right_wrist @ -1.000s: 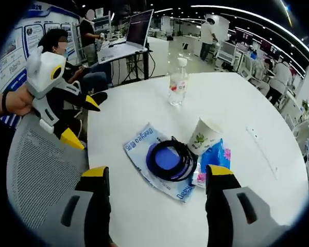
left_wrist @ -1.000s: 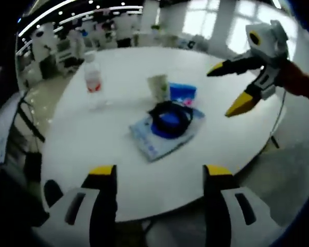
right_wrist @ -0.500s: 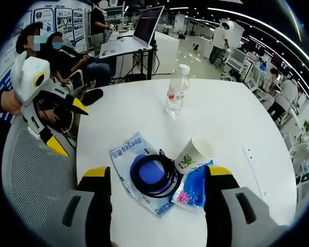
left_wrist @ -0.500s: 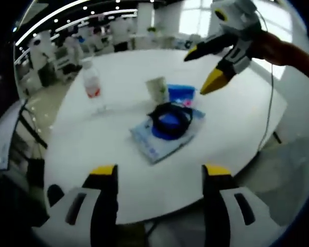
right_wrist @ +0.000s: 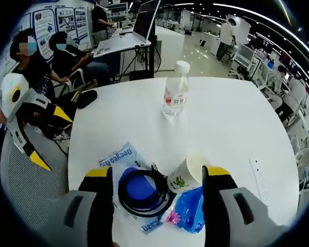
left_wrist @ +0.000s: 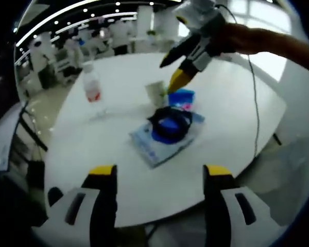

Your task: Arrange the tabletop items into an orderly group along one side of the table until the central work area is clear of visible clutter.

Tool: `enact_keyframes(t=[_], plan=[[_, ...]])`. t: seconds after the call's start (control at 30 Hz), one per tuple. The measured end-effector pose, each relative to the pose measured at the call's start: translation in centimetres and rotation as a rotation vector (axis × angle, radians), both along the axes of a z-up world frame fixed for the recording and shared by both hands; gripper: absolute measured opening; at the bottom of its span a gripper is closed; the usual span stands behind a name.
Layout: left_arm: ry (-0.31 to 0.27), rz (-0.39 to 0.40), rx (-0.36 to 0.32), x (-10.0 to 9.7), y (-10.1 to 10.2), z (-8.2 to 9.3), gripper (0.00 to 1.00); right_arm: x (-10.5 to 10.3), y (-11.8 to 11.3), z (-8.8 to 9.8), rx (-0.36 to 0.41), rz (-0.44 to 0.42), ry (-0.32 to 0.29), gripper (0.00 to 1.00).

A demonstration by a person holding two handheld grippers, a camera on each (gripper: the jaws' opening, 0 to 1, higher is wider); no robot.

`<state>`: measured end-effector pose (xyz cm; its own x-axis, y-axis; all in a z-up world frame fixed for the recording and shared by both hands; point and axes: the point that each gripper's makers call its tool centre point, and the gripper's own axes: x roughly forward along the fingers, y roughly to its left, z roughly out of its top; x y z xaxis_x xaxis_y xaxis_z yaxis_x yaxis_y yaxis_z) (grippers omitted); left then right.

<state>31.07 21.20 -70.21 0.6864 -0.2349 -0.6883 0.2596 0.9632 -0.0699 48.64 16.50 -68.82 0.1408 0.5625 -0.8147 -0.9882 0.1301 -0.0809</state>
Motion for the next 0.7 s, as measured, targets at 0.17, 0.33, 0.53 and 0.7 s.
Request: enact_keyframes(t=[0.17, 0.33, 0.53, 0.7], plan=[[-0.003, 0.016, -0.010, 0.2, 0.2, 0.1, 0.62, 1.2, 0.6, -1.1, -0.023, 0.000, 0.022, 0.63], [-0.005, 0.021, -0.012, 0.2, 0.3, 0.1, 0.62, 1.9, 0.4, -2.6, -0.071, -0.025, 0.052, 0.63], [0.012, 0.013, 0.005, 0.1, 0.2, -0.4, 0.61, 2.4, 0.2, -3.6, -0.056, -0.088, 0.090, 0.62], [0.022, 0.014, 0.010, 0.0, 0.2, -0.7, 0.59, 2.3, -0.4, -4.7, -0.077, -0.115, 0.106, 0.59]])
